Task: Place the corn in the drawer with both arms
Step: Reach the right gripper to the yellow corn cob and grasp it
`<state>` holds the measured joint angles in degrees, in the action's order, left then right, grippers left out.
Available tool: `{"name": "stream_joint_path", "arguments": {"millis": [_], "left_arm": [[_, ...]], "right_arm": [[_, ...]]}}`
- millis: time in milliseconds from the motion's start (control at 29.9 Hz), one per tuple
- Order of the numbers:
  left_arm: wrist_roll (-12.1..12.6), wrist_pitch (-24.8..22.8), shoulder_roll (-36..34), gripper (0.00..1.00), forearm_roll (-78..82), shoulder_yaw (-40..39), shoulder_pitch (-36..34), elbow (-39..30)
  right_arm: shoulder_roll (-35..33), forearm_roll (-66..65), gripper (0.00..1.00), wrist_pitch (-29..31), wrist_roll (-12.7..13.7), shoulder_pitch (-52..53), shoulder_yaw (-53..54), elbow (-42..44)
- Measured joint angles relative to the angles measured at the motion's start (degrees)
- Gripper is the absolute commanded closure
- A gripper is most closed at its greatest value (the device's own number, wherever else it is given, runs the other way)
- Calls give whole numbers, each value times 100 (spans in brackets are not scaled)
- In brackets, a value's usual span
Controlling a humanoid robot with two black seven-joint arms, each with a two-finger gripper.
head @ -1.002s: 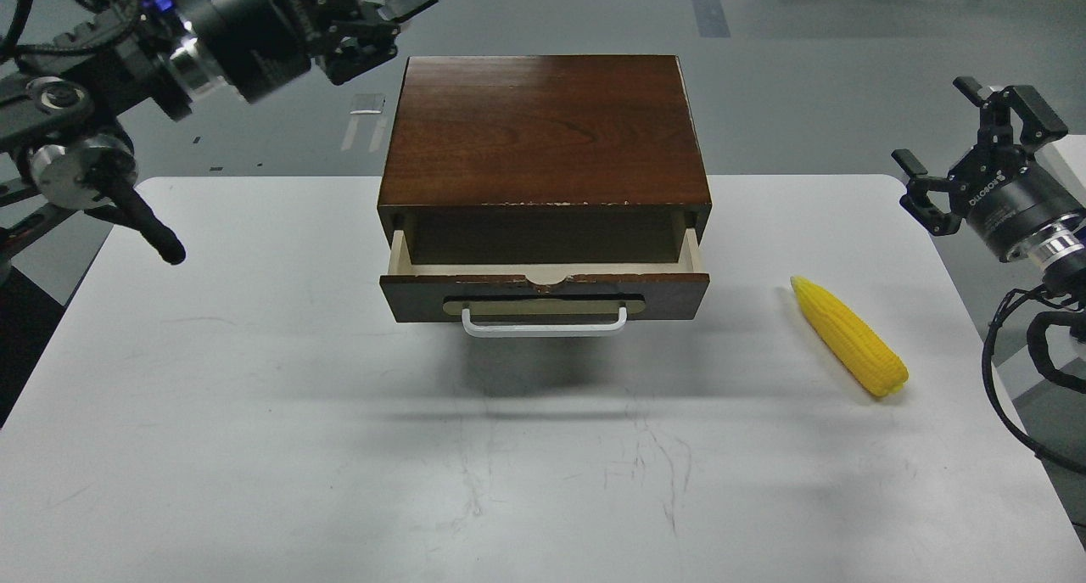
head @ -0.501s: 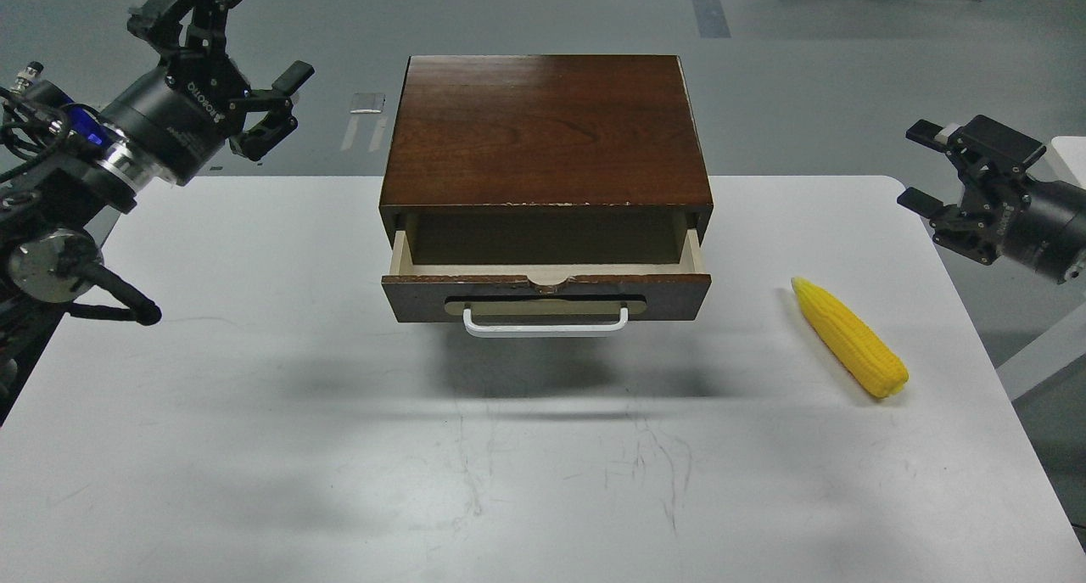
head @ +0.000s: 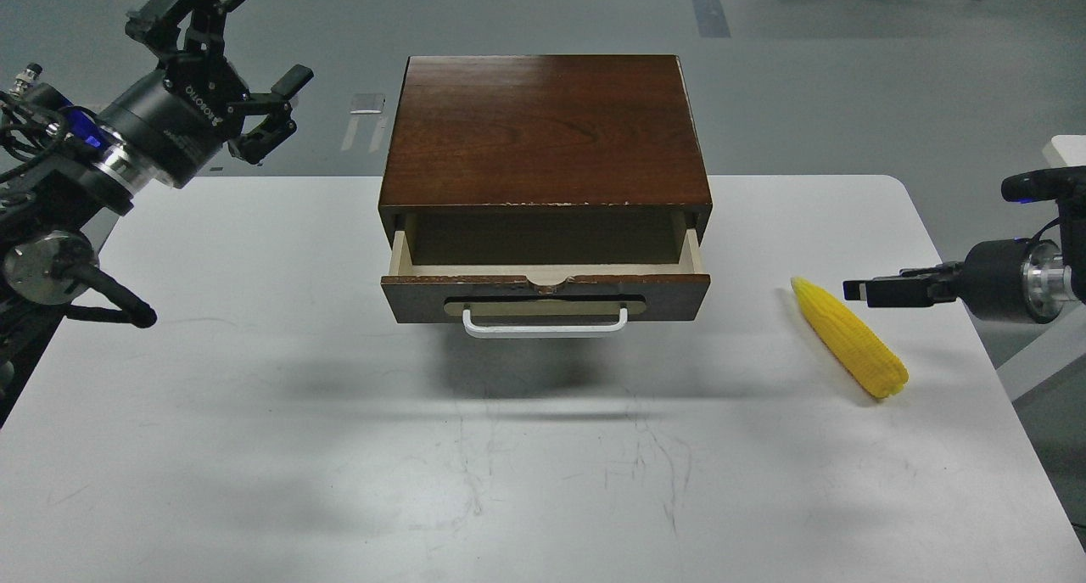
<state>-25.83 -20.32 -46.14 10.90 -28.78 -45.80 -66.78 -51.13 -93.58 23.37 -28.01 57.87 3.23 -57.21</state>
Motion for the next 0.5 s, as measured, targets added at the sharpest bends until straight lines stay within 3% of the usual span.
{"name": "stream_joint_path", "arguments": {"millis": [200,501], "left_arm": [[0,0,4,2,0,0,0,-15],[3,-31,-58,2,0,-3,0,-23]], "right_arm": [[716,-287,0,-356,1,466,-930,586],[1170,-311,0,-462,1,446,-1563,1032]]}}
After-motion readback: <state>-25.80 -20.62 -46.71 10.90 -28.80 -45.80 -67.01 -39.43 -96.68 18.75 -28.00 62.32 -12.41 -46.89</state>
